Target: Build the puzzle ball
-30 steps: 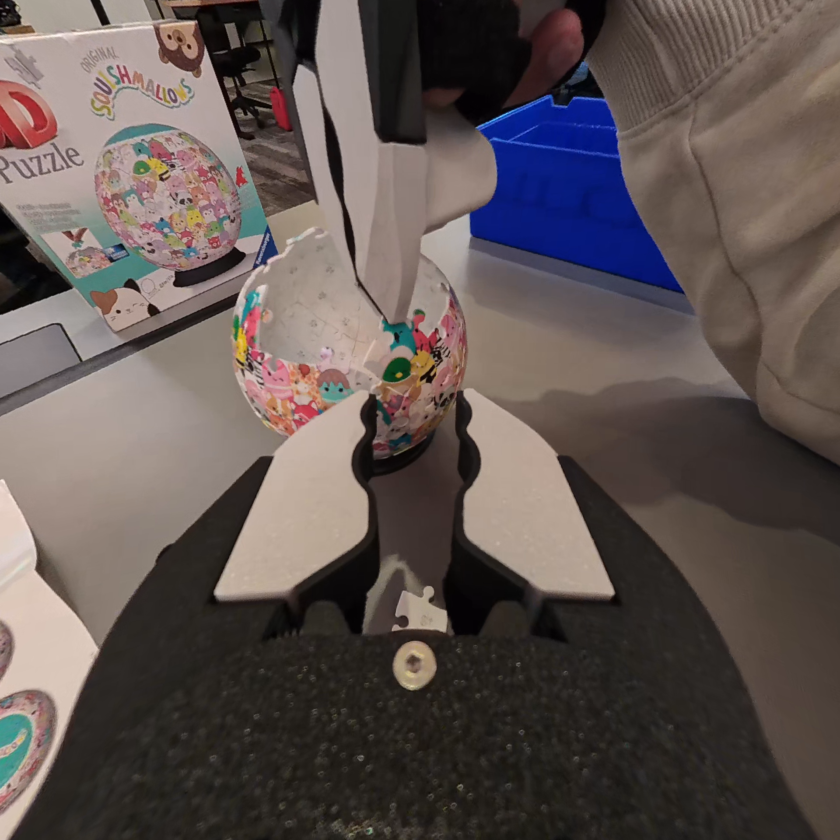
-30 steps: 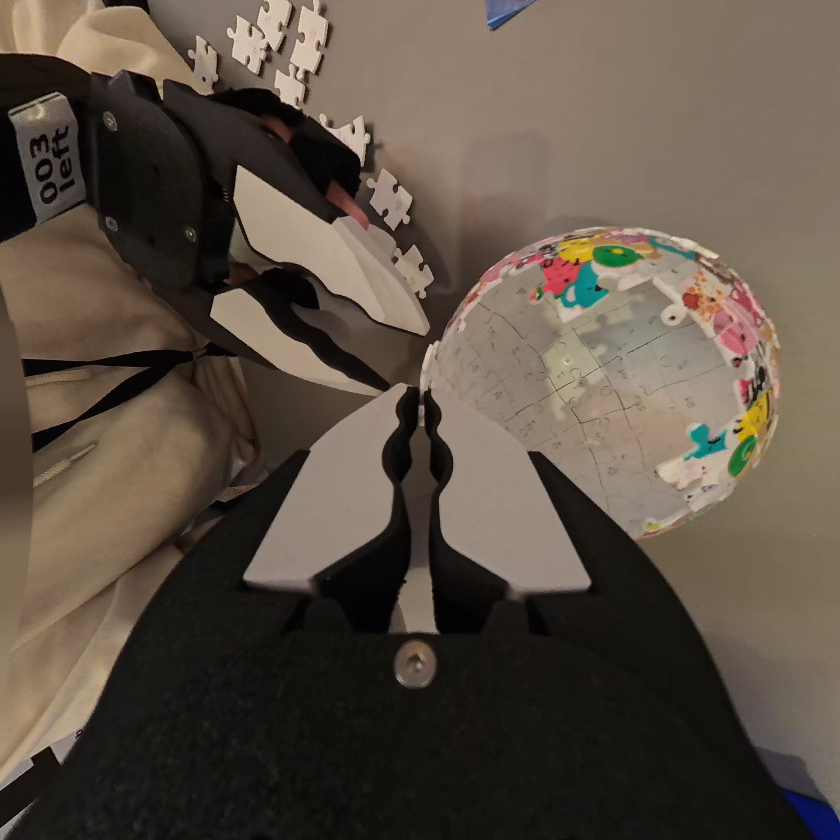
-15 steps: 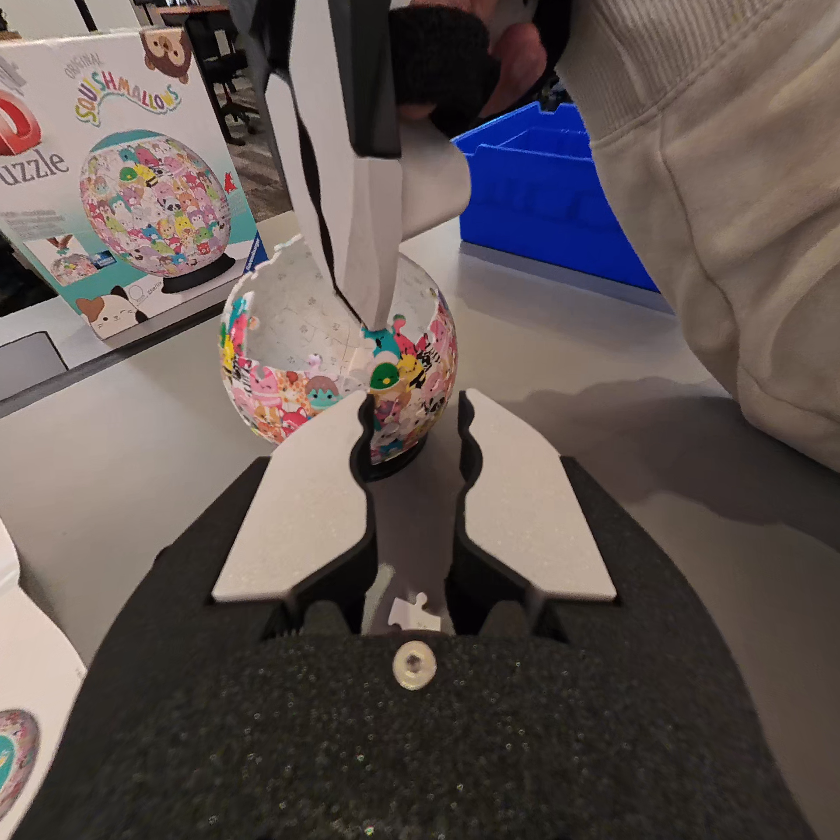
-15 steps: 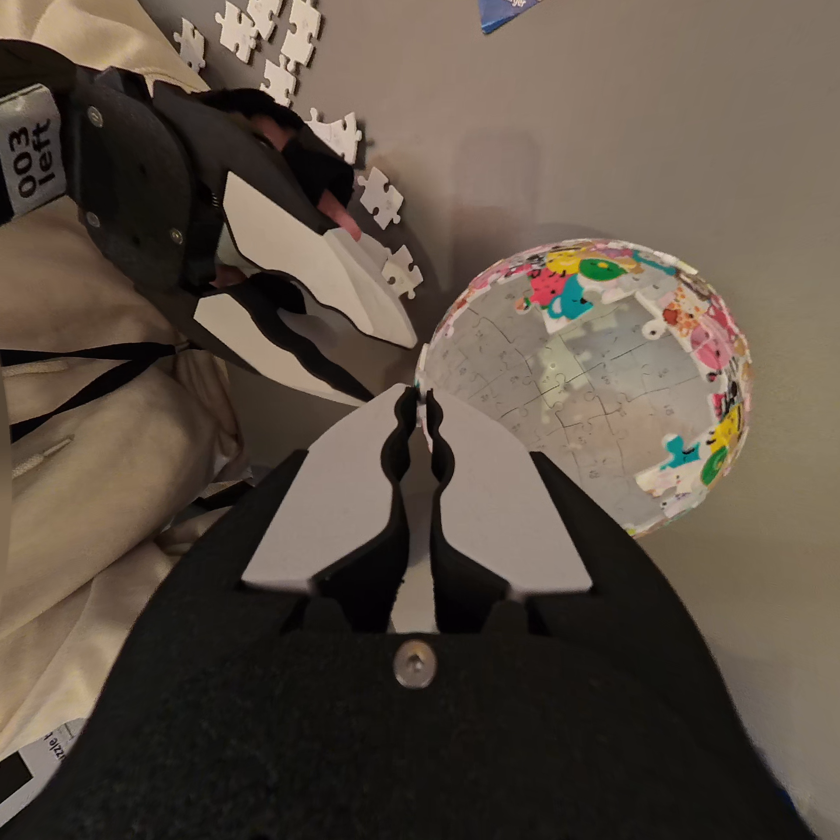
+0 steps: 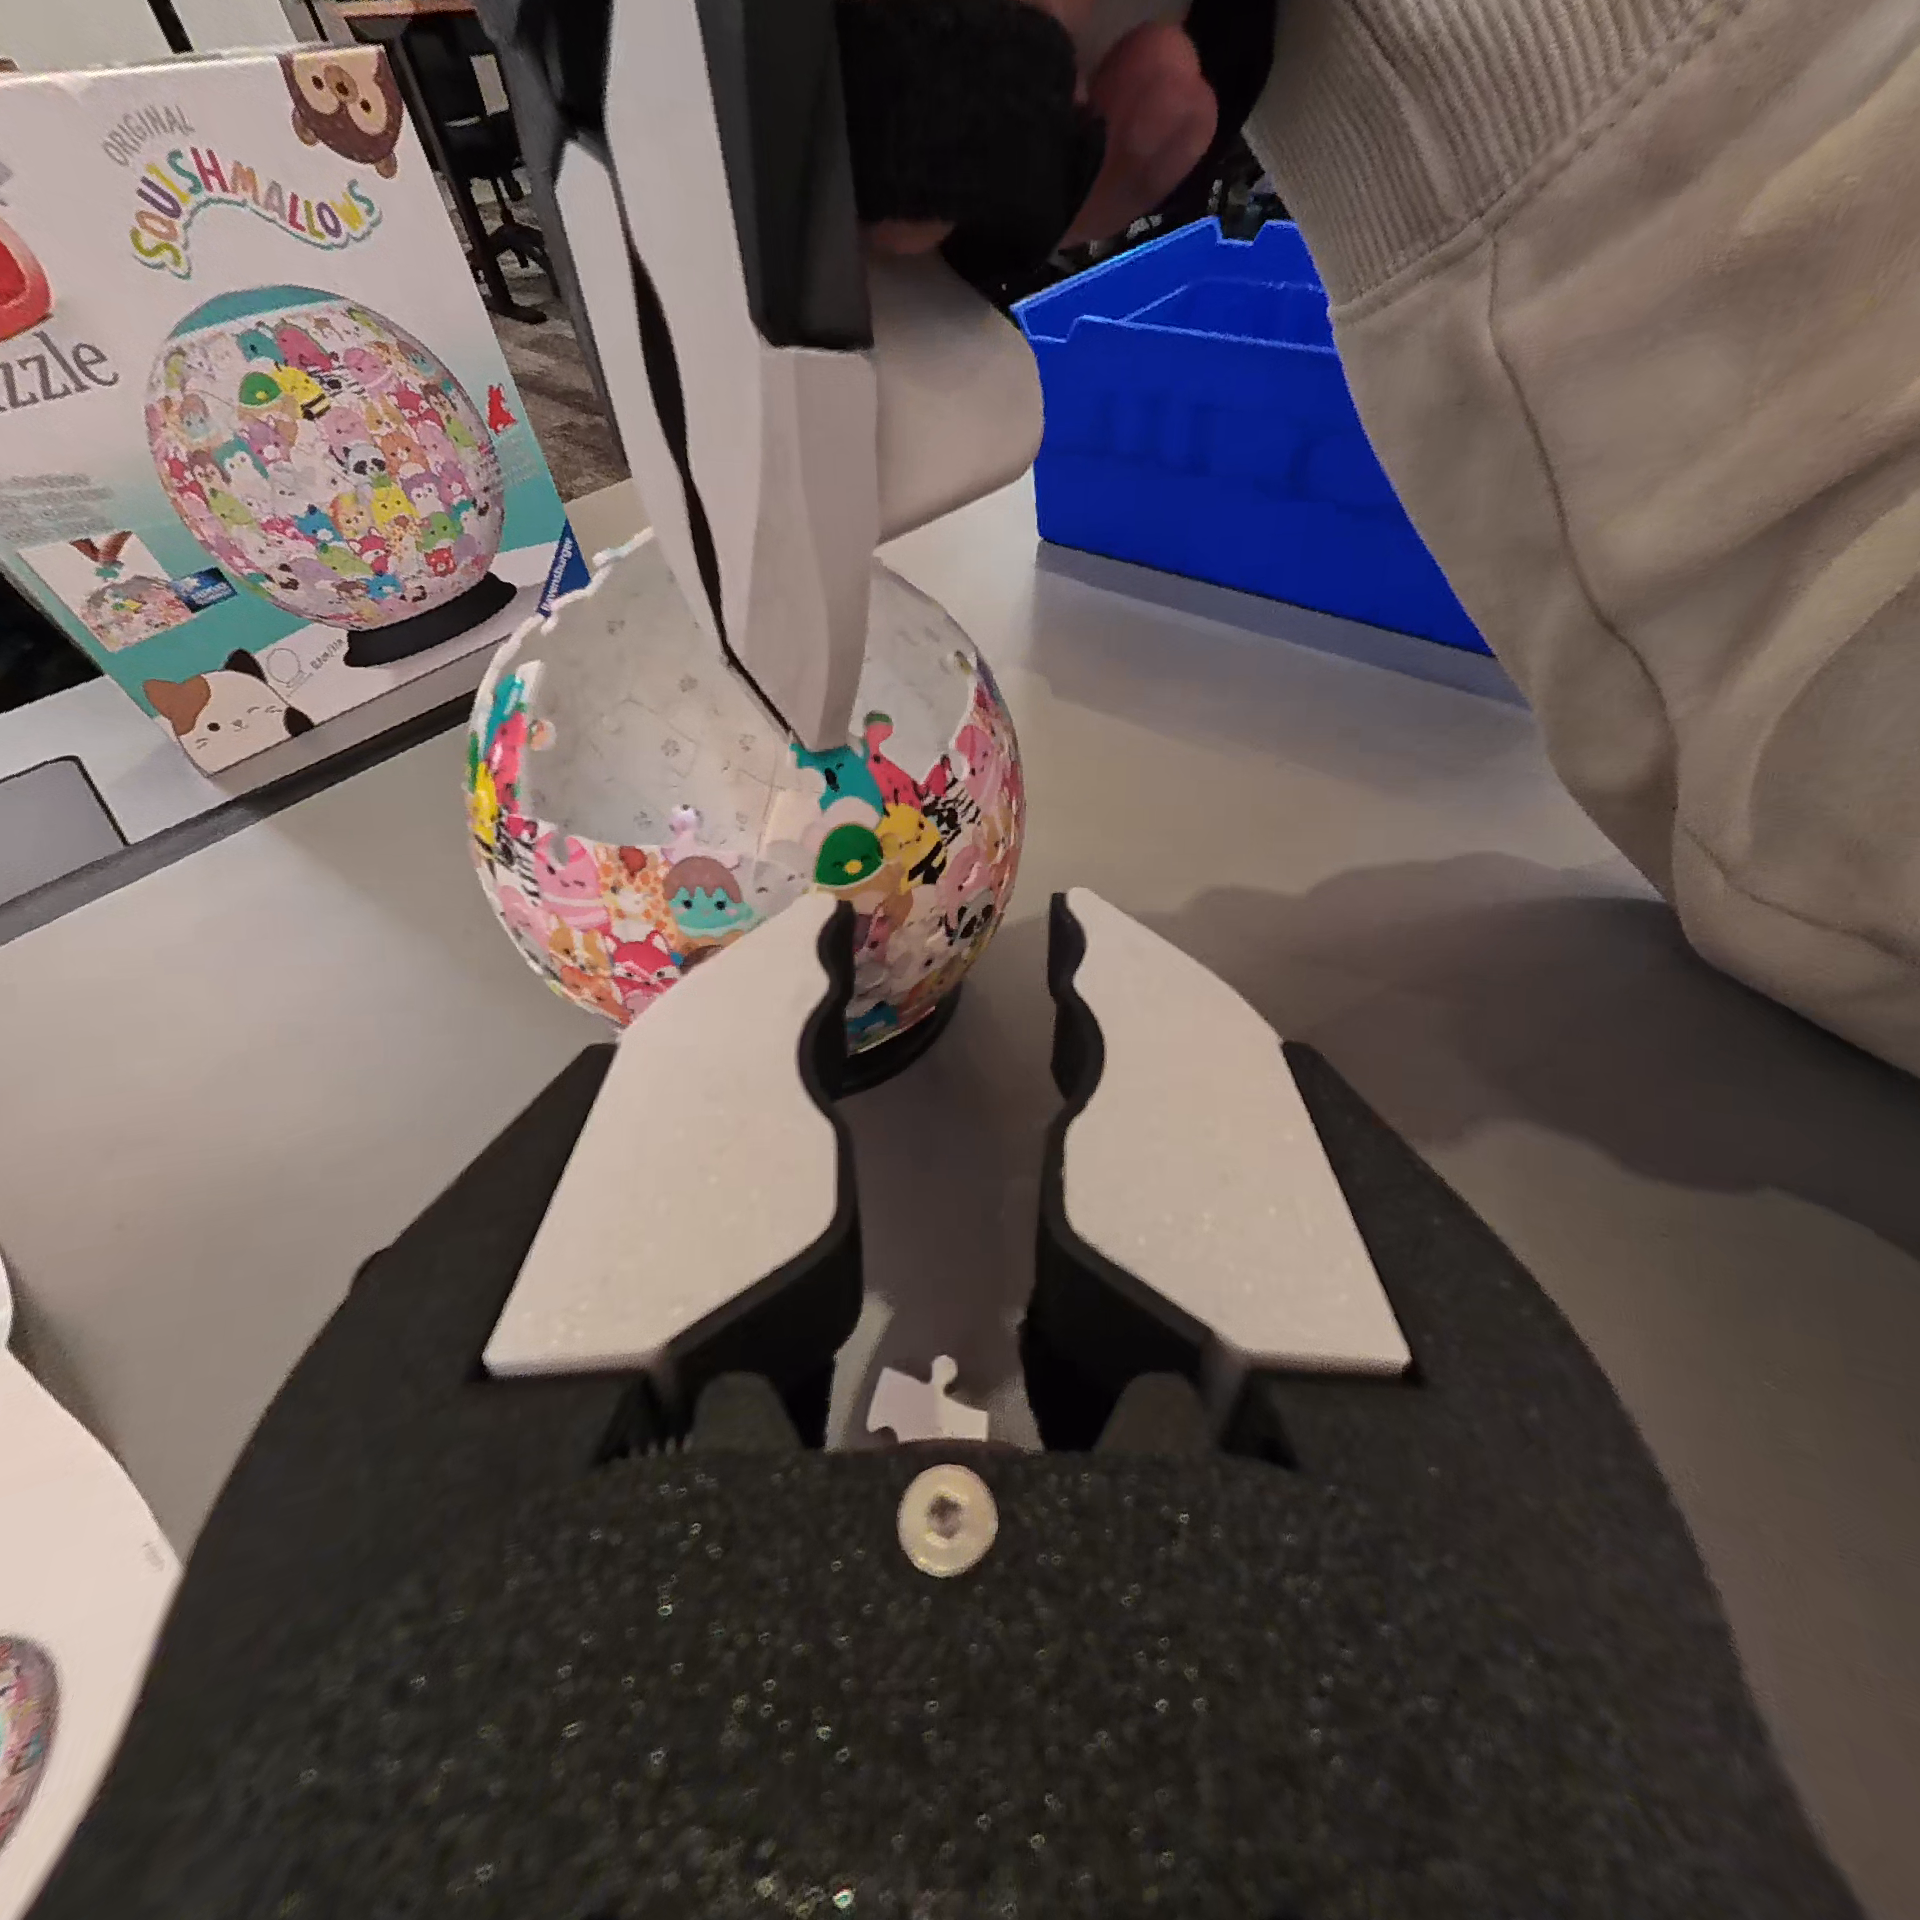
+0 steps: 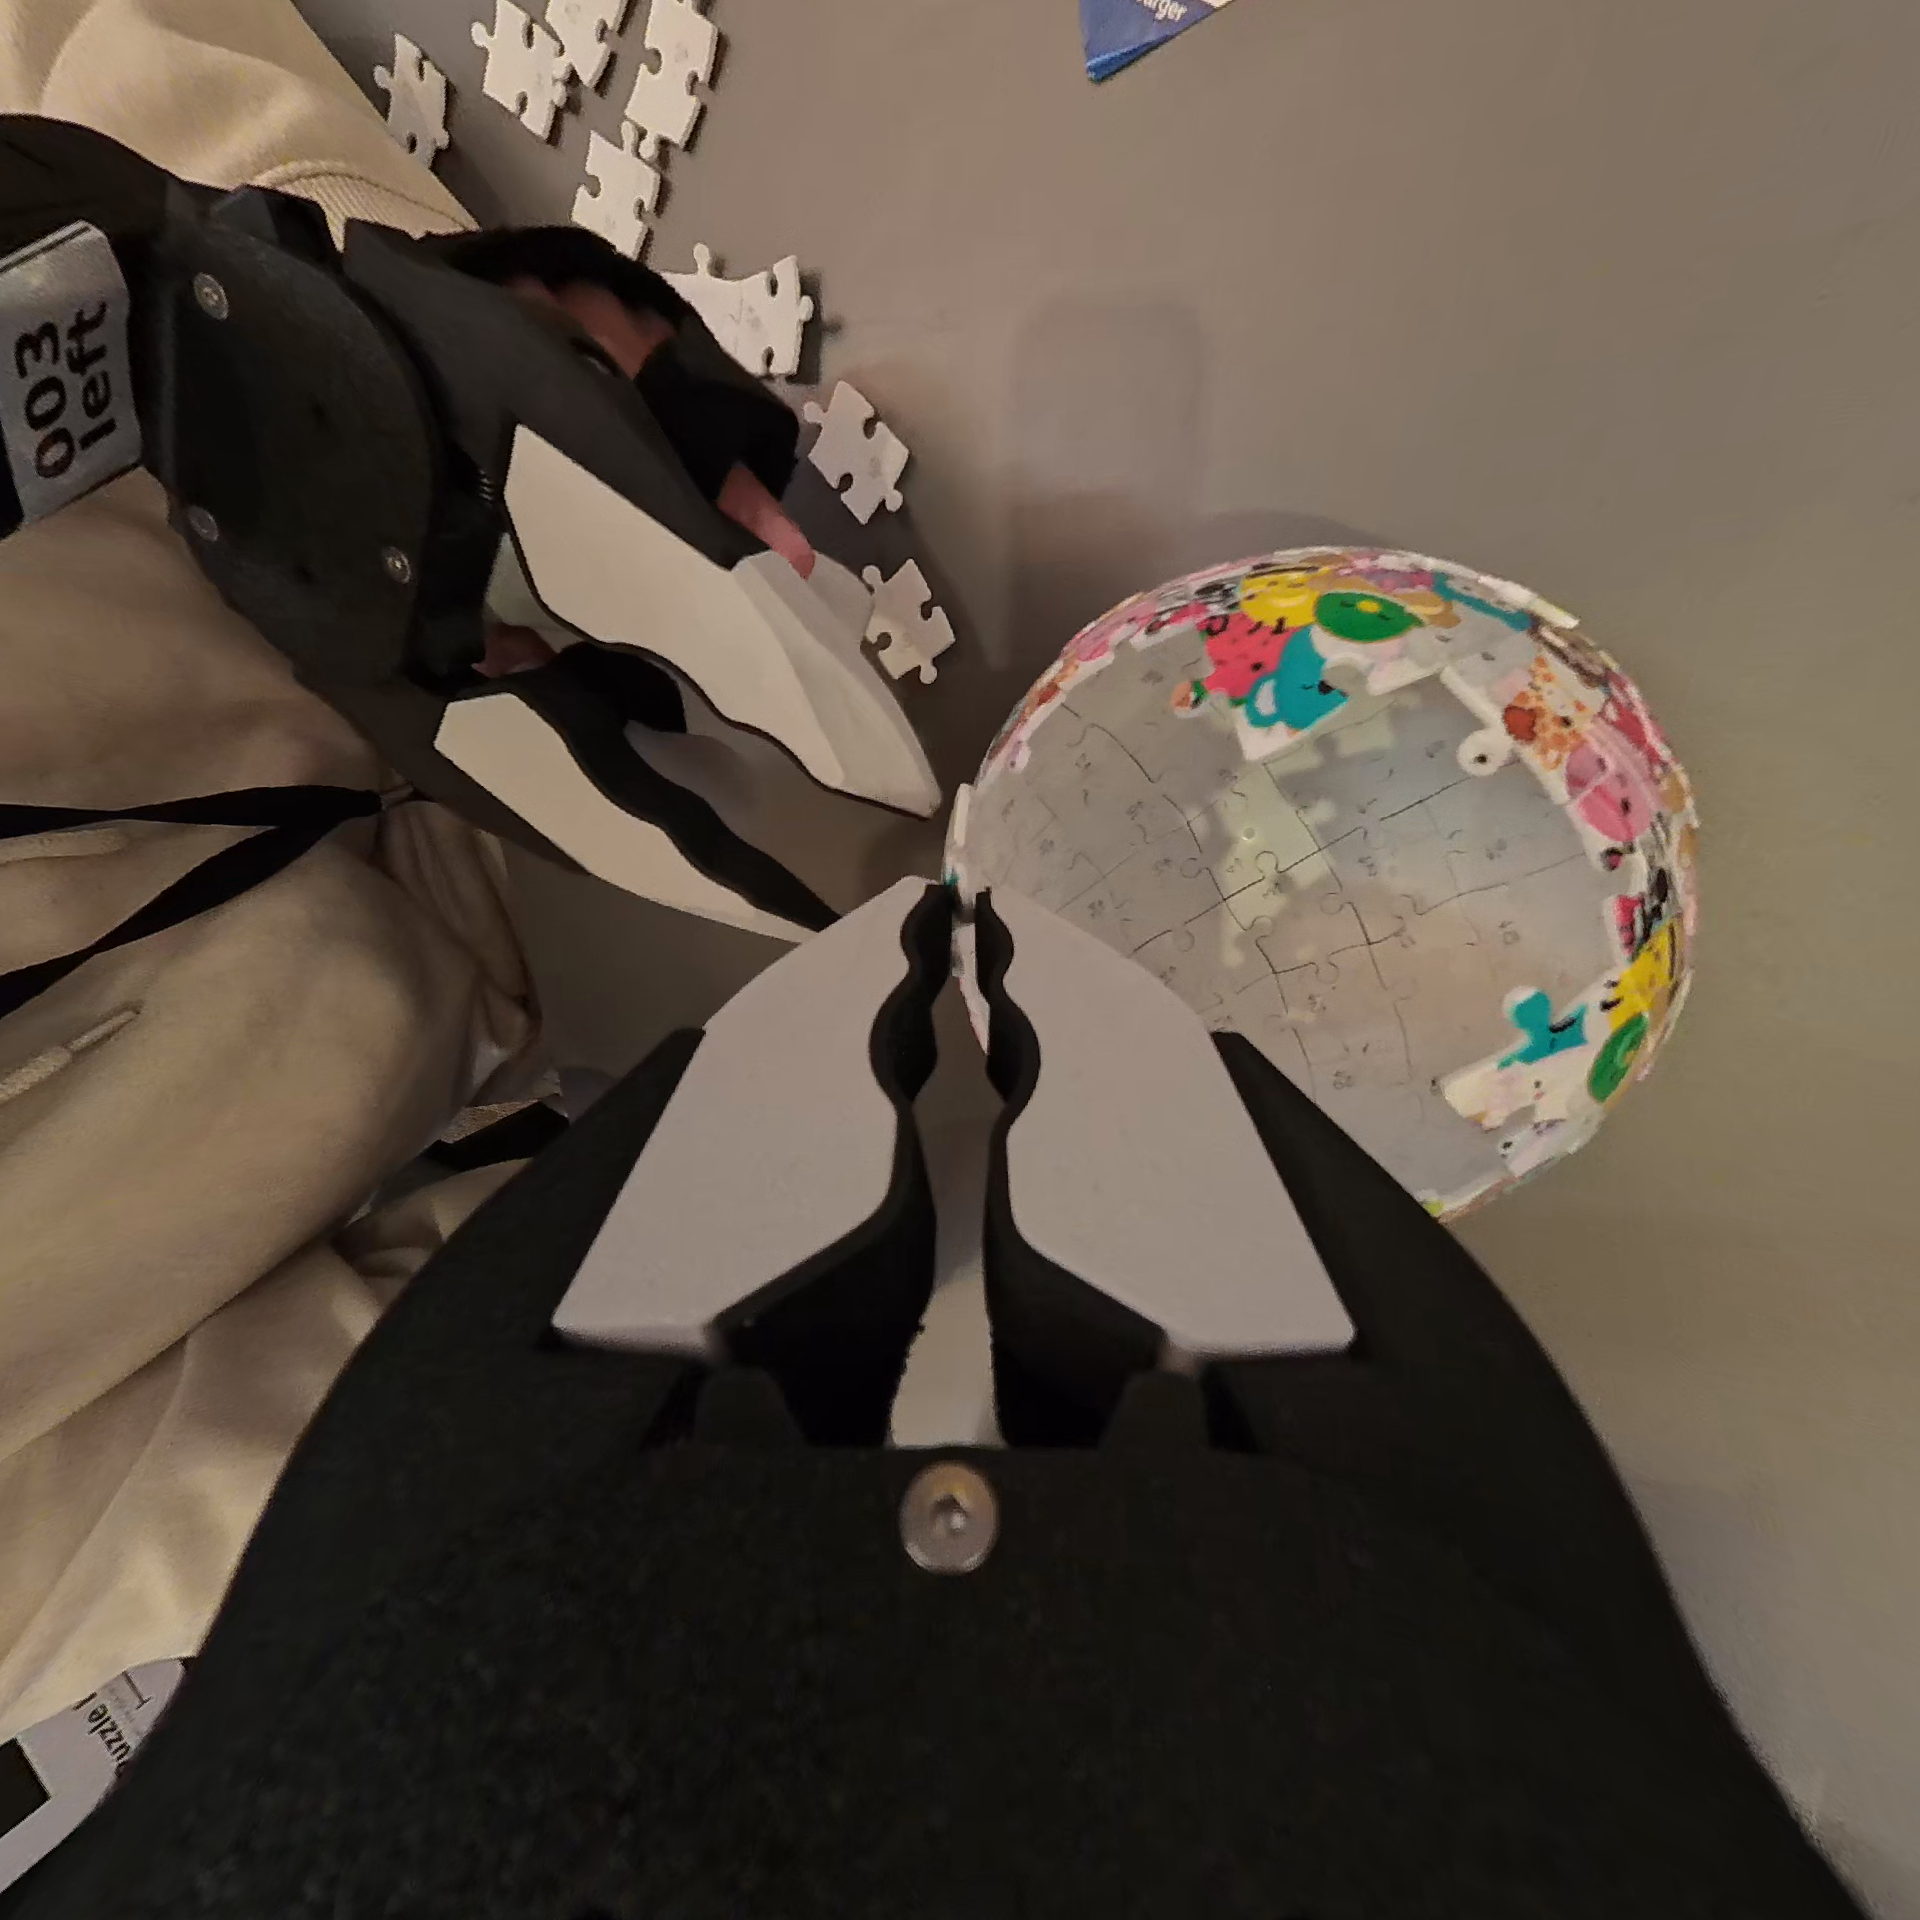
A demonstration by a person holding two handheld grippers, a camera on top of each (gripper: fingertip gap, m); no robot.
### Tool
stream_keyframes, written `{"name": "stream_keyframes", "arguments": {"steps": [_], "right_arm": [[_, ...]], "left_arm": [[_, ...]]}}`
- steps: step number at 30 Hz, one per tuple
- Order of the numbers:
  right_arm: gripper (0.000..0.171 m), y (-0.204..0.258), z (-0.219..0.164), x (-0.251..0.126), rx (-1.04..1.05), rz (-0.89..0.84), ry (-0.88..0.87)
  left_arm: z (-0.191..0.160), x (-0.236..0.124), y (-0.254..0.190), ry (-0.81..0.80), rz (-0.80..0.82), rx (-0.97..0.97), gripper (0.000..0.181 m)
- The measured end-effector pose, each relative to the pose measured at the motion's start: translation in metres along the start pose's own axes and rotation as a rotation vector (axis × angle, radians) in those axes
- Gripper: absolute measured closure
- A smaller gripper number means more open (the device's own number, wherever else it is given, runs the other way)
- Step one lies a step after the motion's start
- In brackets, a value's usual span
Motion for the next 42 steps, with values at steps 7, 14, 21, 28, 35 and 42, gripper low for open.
{"name": "stream_keyframes", "arguments": {"steps": [7, 14, 21, 28, 35, 42], "right_arm": [[0.167, -0.001, -0.002, -0.001, 0.008, -0.005, -0.005], [0.167, -0.002, -0.002, -0.002, 0.005, -0.011, -0.006], [0.167, -0.003, -0.002, -0.002, 0.01, -0.01, -0.009], [0.167, -0.004, -0.005, -0.003, 0.015, -0.016, -0.014], [0.167, -0.006, -0.004, -0.002, 0.011, -0.014, -0.008], [0.167, -0.01, -0.005, -0.002, -0.003, -0.009, -0.014]], "left_arm": [[0.0, 0.001, 0.003, 0.005, 0.014, -0.017, 0.145], [0.0, 0.007, 0.003, 0.021, 0.042, 0.017, 0.147], [0.003, 0.001, -0.006, -0.033, -0.039, -0.022, 0.134], [-0.001, 0.004, -0.004, -0.017, -0.035, -0.054, 0.123], [0.002, 0.012, -0.003, -0.017, -0.021, -0.025, 0.123], [0.004, 0.012, -0.007, -0.013, -0.027, -0.02, 0.119]]}}
Point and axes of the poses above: each gripper's, where its closed fingertips meet, x out along the fingers, z out of its top, y = z × x across the jaws, the point moved 9 cm from there along -x, back along the fingers, and after that the axes turned 14 degrees about y, right-handed, at the moved point
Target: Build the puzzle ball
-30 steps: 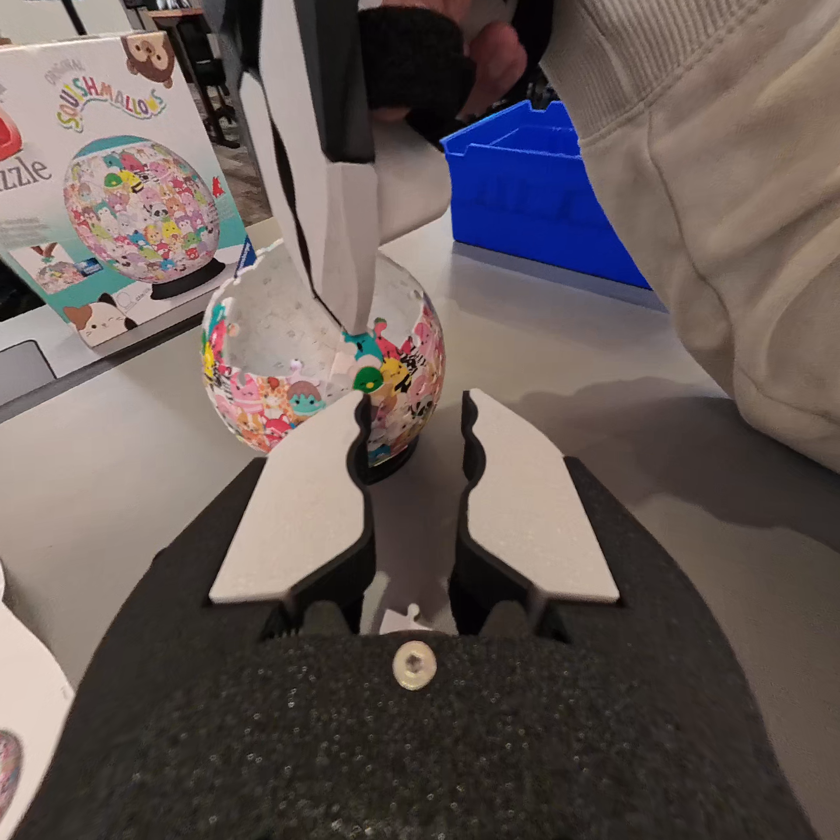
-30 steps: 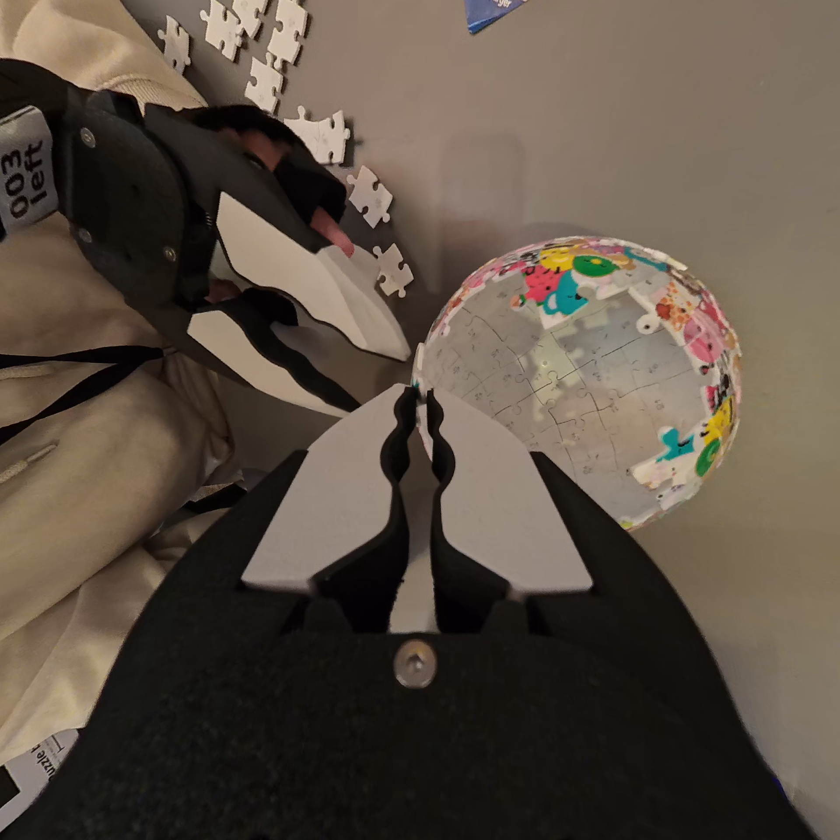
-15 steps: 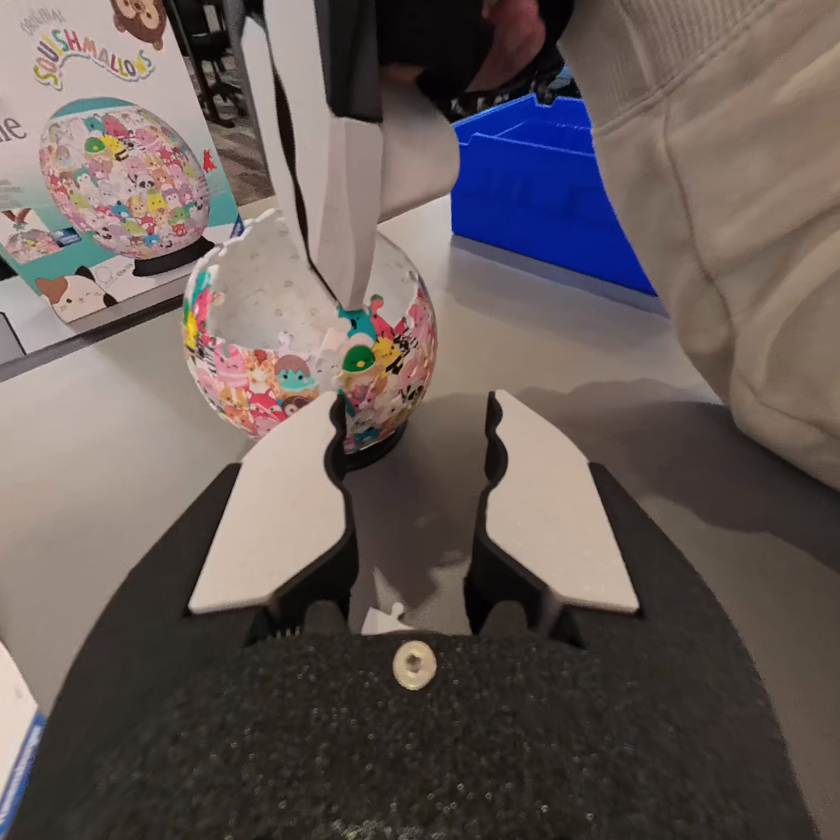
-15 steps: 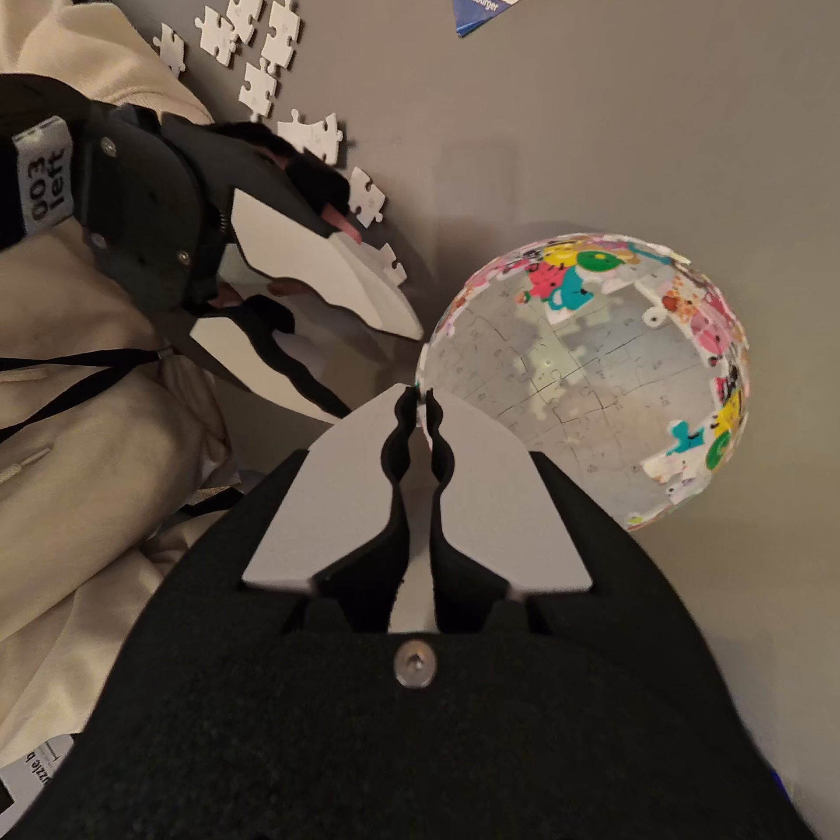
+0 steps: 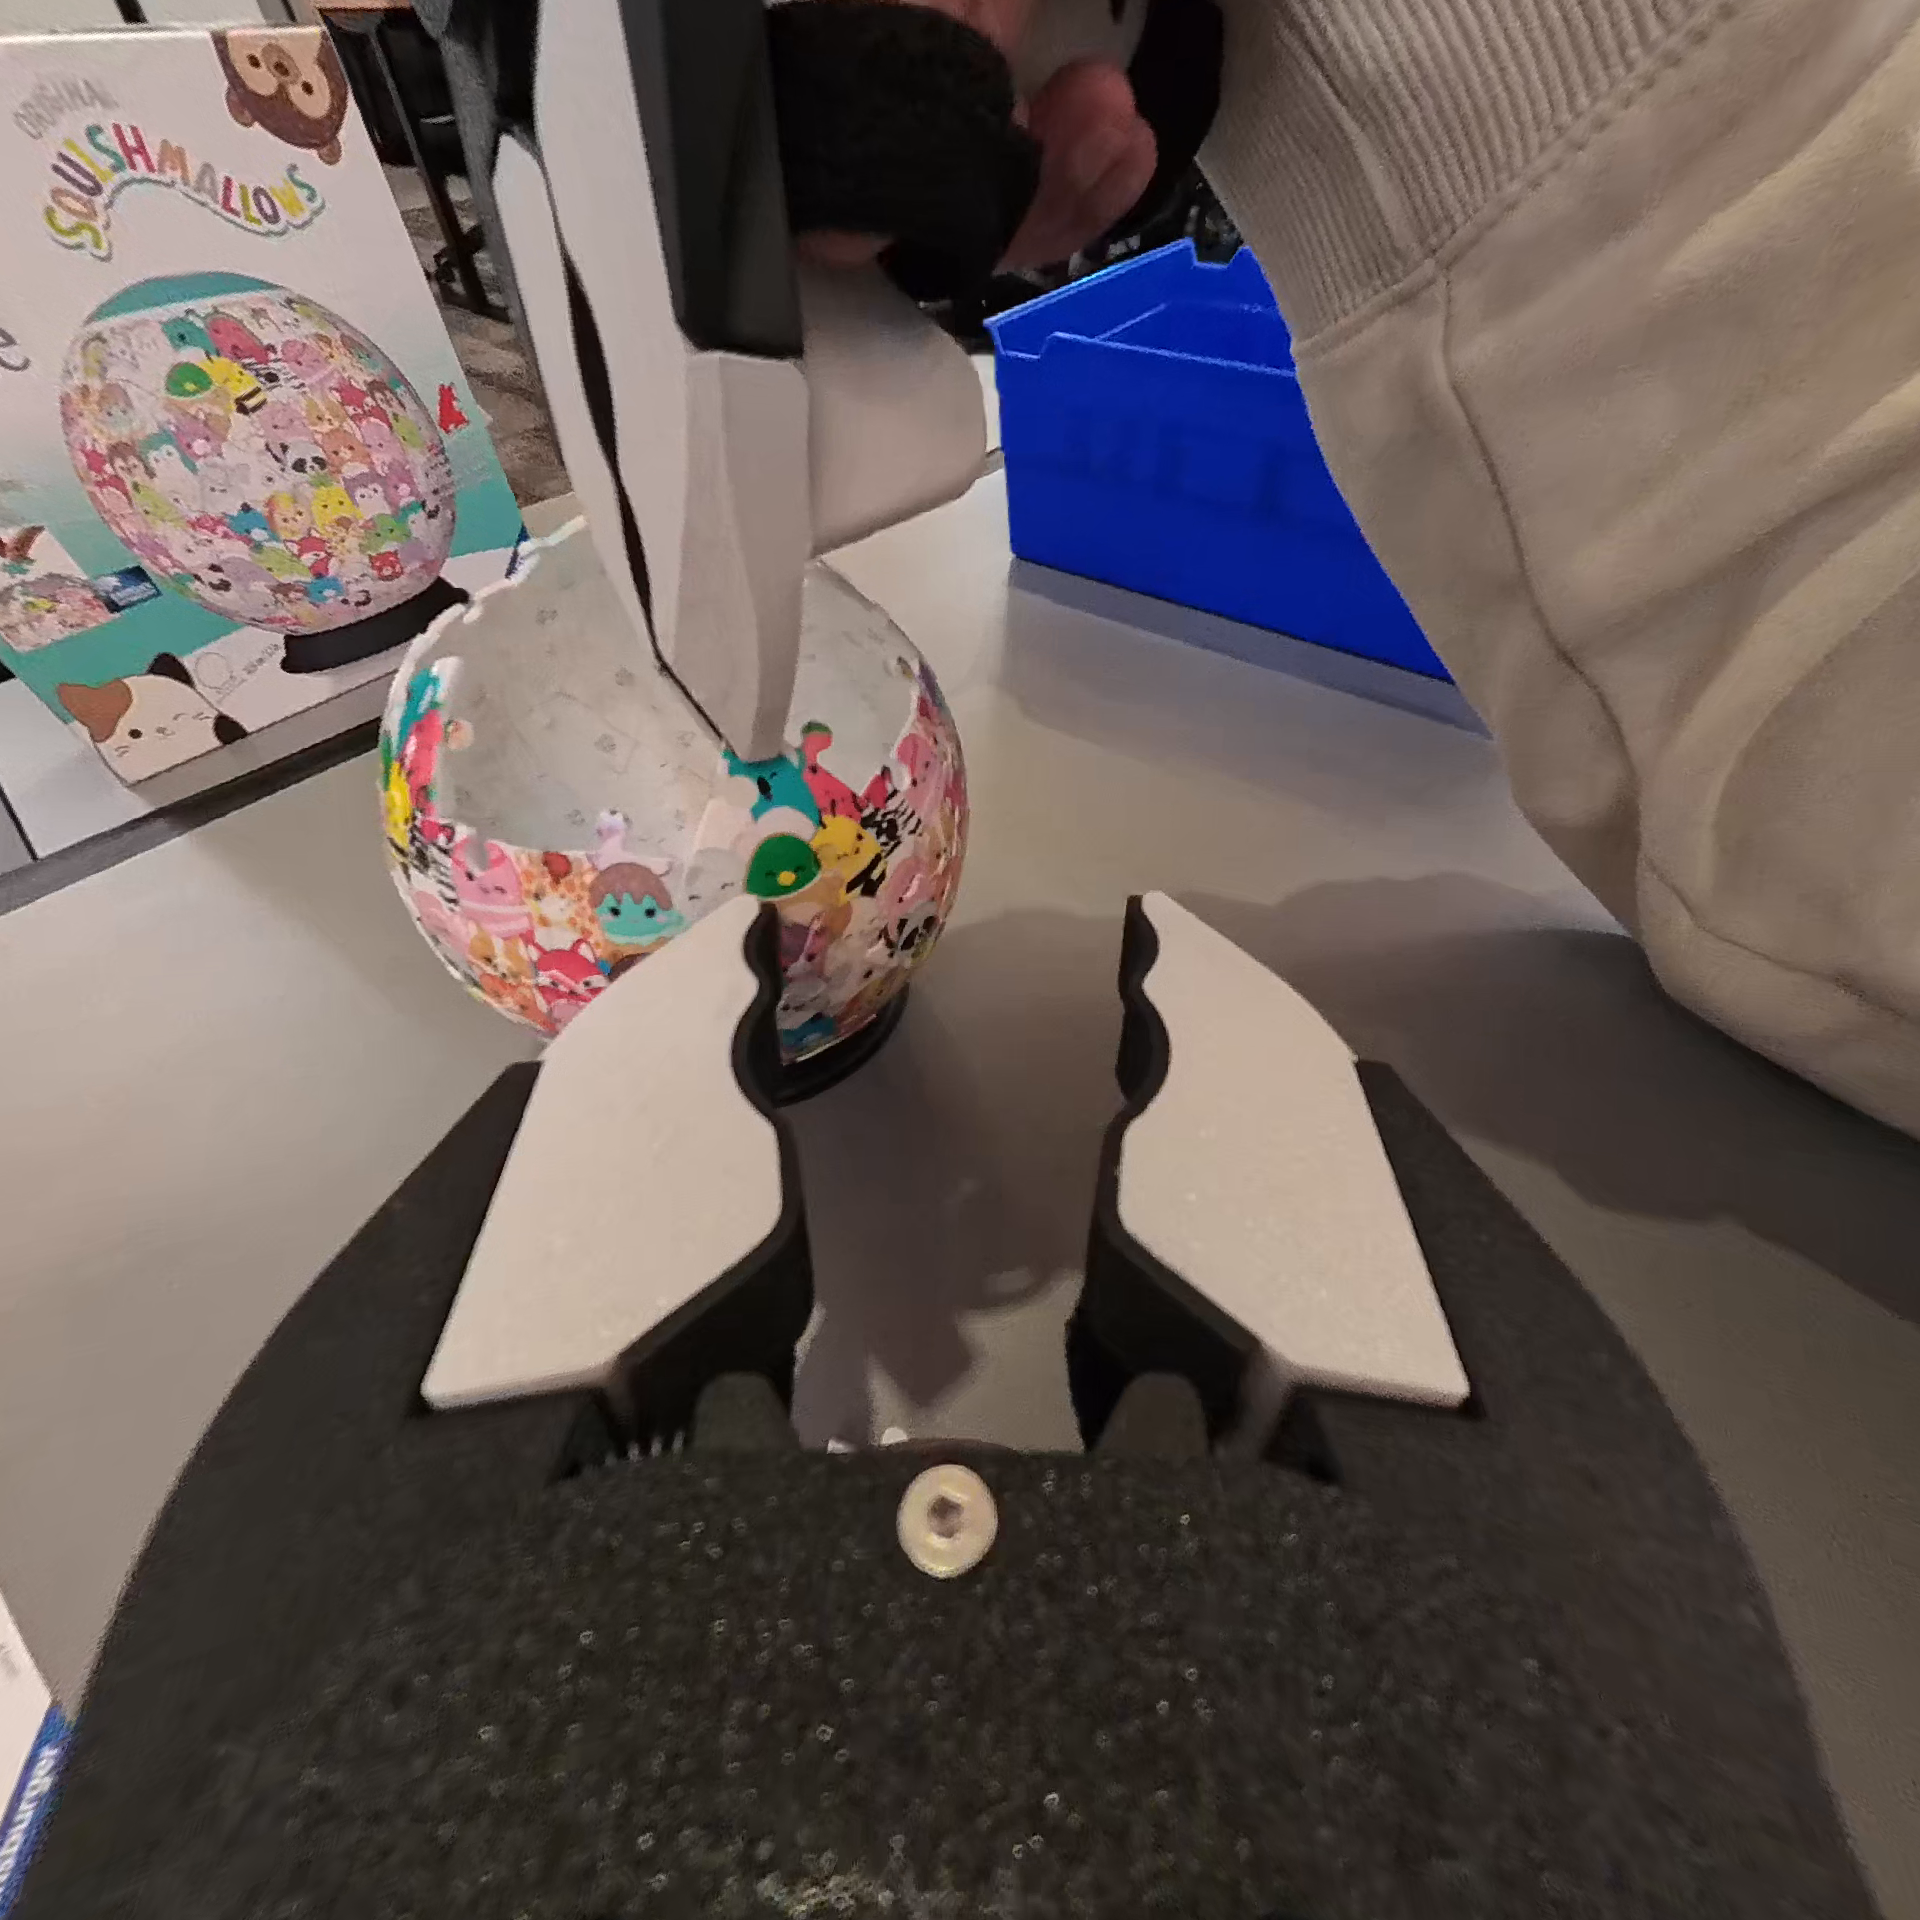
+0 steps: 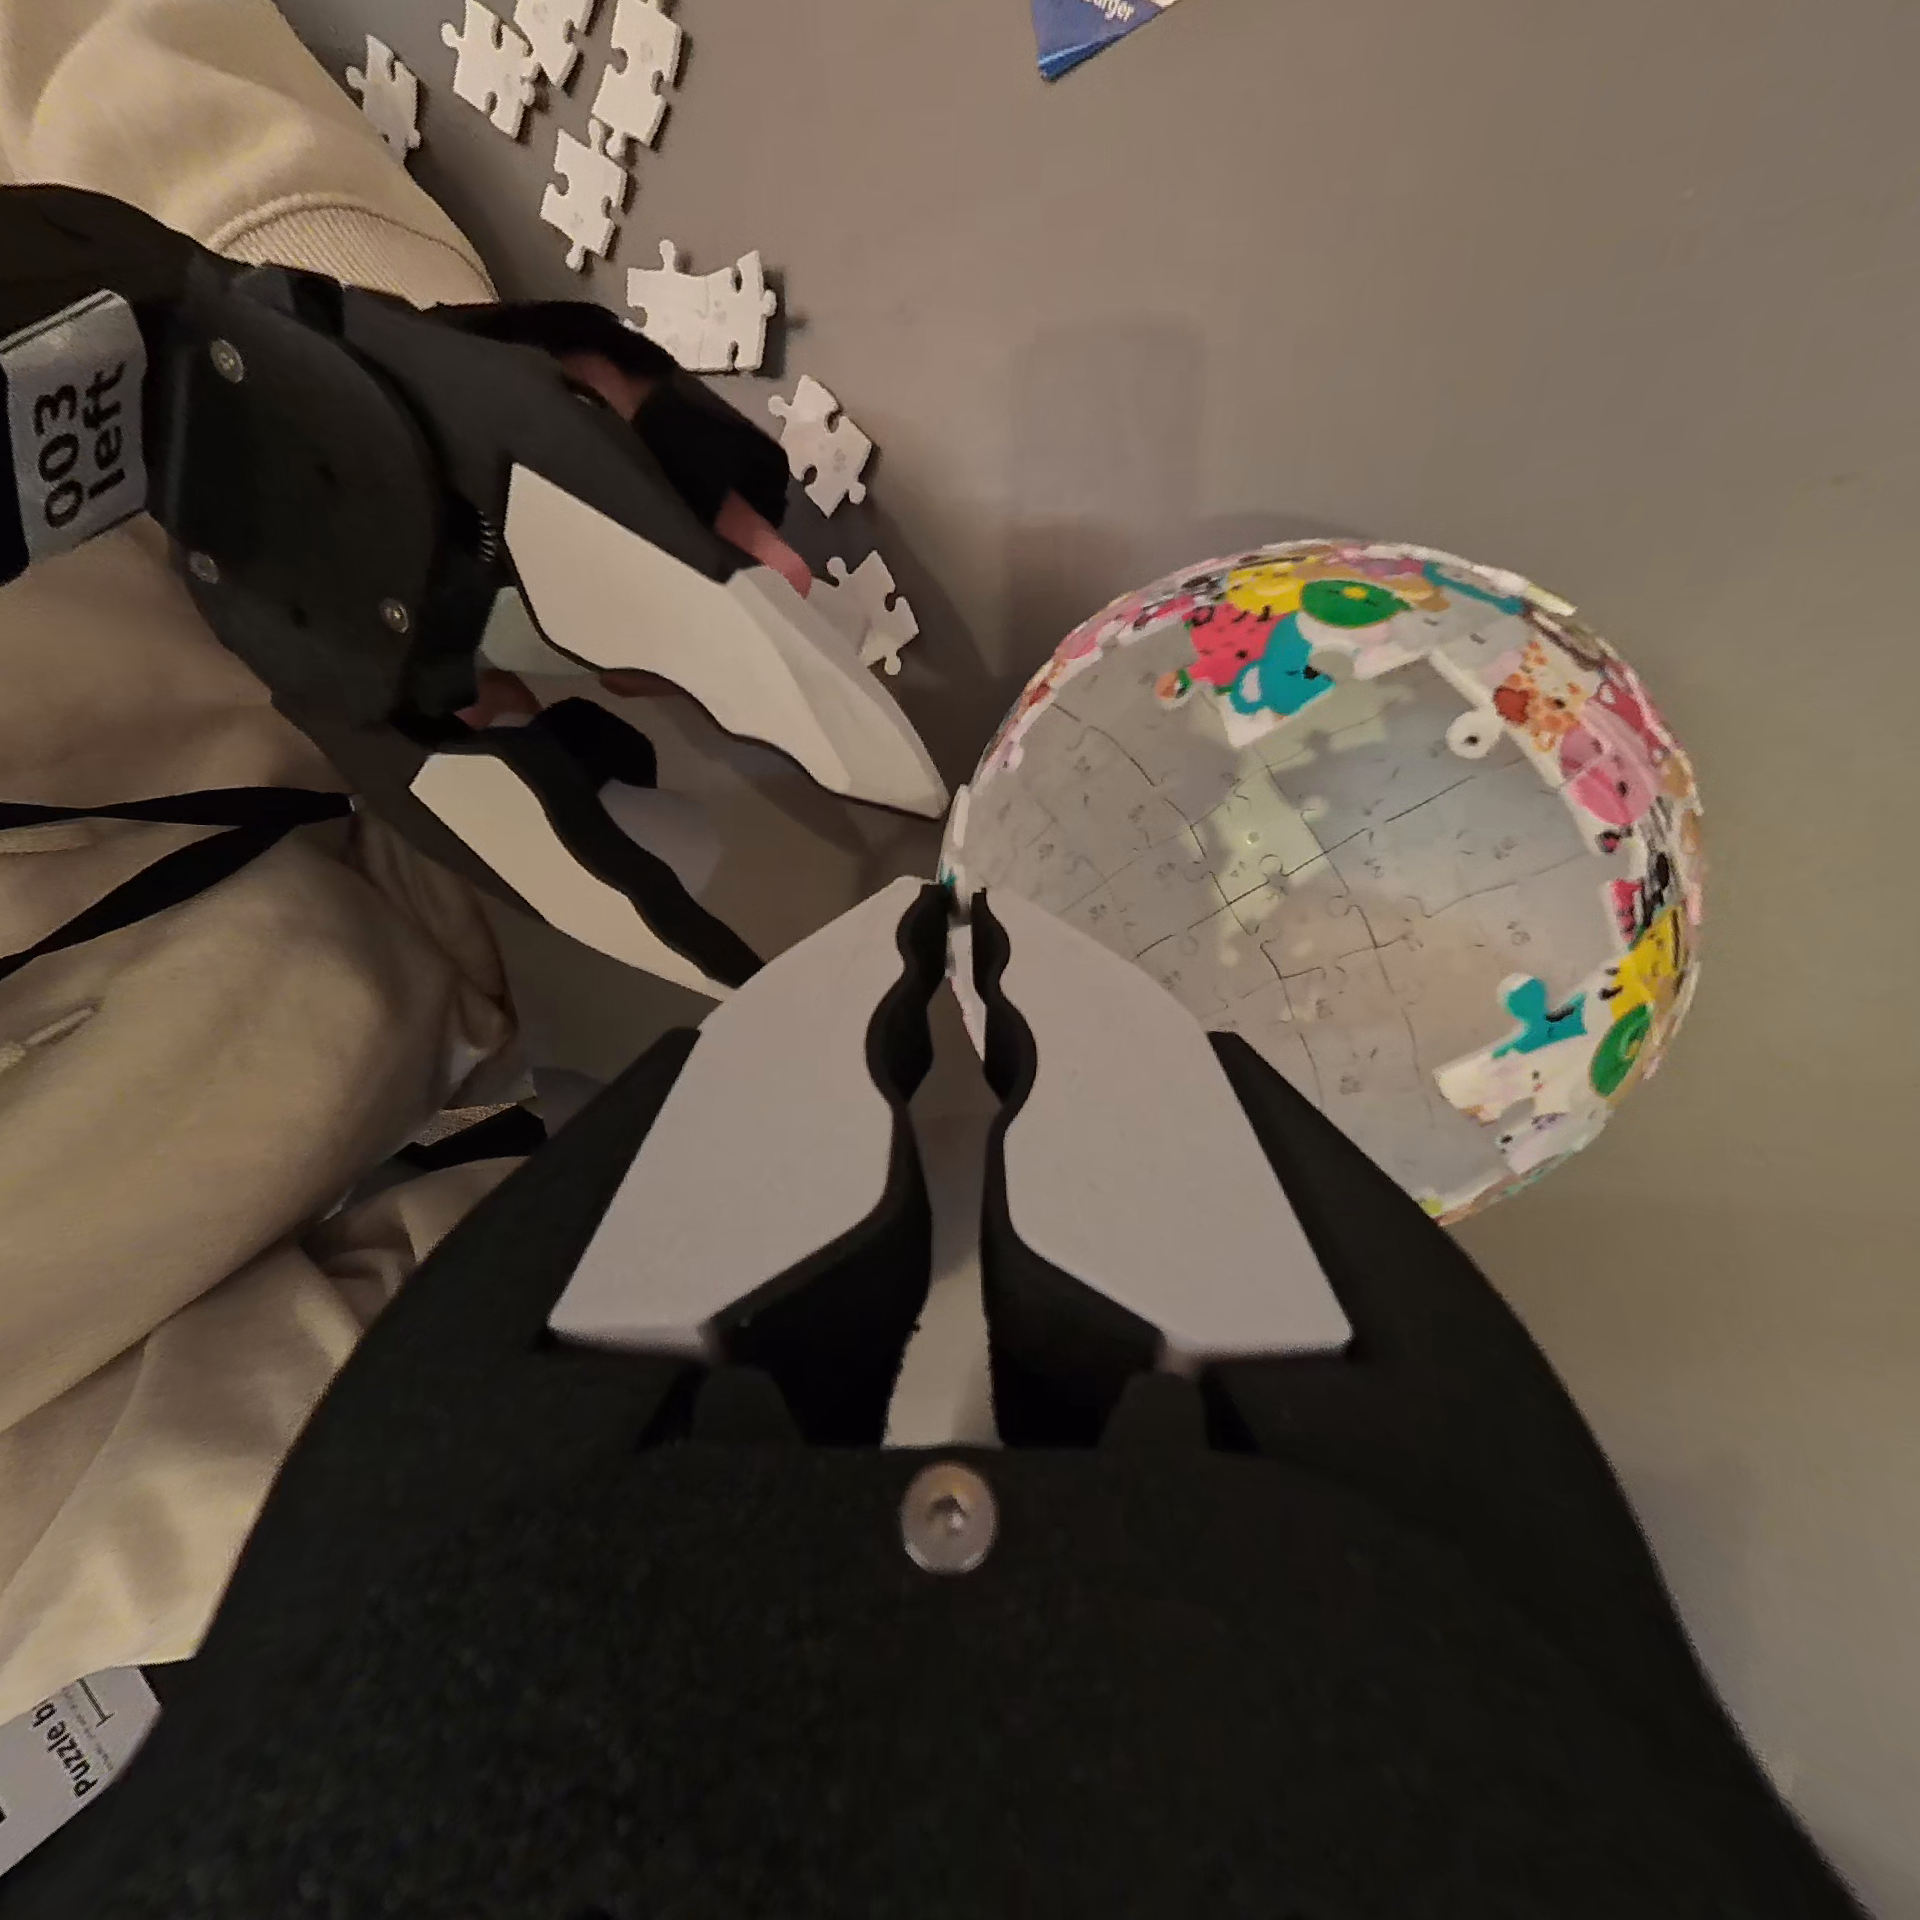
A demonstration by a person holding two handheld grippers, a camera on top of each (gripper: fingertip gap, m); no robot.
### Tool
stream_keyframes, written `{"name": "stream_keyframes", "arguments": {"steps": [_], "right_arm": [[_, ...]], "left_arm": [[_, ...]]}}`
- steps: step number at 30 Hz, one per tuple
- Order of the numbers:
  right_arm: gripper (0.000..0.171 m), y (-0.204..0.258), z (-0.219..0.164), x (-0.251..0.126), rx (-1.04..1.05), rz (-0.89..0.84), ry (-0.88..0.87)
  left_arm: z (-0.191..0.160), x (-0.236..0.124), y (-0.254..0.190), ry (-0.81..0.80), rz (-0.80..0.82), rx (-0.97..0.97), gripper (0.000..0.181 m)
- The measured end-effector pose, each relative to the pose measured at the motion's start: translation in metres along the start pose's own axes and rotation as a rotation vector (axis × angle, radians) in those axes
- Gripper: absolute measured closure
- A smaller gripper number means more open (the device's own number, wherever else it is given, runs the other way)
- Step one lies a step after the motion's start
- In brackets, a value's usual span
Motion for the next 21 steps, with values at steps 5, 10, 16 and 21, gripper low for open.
{"name": "stream_keyframes", "arguments": {"steps": [5, 10, 16, 21], "right_arm": [[0.167, -0.0002, -0.0004, -0.0001, -0.014, -0.008, 0.0], [0.167, -0.0001, 0.0, 0.0002, -0.037, -0.013, 0.003], [0.167, -0.0004, -0.0007, 0.0, -0.034, -0.01, 0.0], [0.167, 0.0003, -0.0005, 0.0006, -0.036, -0.01, 0.002]], "left_arm": [[-0.0002, 0.0019, -0.0005, 0.001, -0.004, 0.0, 0.12], [0.0023, 0.0006, -0.0024, -0.008, -0.012, 0.001, 0.12], [0.0003, 0.0046, -0.0059, 0.005, -0.017, 0.02, 0.122], [0.0014, 0.0046, -0.0059, 0.002, -0.017, 0.017, 0.123]]}}
Point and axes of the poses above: each gripper's, where its closed fingertips meet, x out along the fingers, z out of its top, y = z × x across the jaws, the point moved 9 cm from there along -x, back along the fingers, and after that the axes turned 14 degrees about y, right-handed, at the moved point
